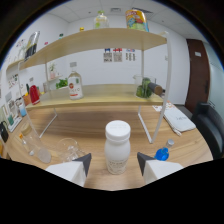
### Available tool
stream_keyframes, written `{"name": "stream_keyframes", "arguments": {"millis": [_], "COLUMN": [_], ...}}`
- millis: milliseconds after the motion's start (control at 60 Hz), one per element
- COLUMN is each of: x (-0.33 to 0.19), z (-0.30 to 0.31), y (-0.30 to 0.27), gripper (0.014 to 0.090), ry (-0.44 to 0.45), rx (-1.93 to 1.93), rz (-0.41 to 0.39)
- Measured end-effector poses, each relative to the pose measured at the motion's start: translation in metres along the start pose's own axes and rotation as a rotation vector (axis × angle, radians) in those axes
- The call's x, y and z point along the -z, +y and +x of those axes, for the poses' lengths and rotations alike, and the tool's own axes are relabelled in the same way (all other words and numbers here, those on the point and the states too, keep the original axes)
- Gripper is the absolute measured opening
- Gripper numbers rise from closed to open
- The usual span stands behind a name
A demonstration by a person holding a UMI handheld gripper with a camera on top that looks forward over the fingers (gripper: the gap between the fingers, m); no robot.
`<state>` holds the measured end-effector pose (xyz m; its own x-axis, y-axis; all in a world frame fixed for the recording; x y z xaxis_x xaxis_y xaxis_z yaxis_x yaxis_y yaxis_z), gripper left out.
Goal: Make me a cup of Mount Fuji.
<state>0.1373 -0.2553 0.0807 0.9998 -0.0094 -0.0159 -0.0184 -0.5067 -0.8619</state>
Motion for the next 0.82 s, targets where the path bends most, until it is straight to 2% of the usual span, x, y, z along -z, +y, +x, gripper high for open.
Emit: {"name": "stream_keyframes", "arguments": {"millis": [367,533,550,567,817], "x": [0.082,0.098,0.099,0.1,0.107], "z": [-0.071,-0.106,-0.108,-0.11,-0.119], "y": [-0.006,-0.004,-0.004,-0.004,-0.011], "gripper": [0.086,0.0859,0.0818,0.086,0.086], "ry": [0.057,0.051,0.051,0.05,0.071], "rx": [0.026,0.026,0.03,0.034,0.037], "rz": [-0.074,-0.07,-0.069,-0.071,-0.055]}}
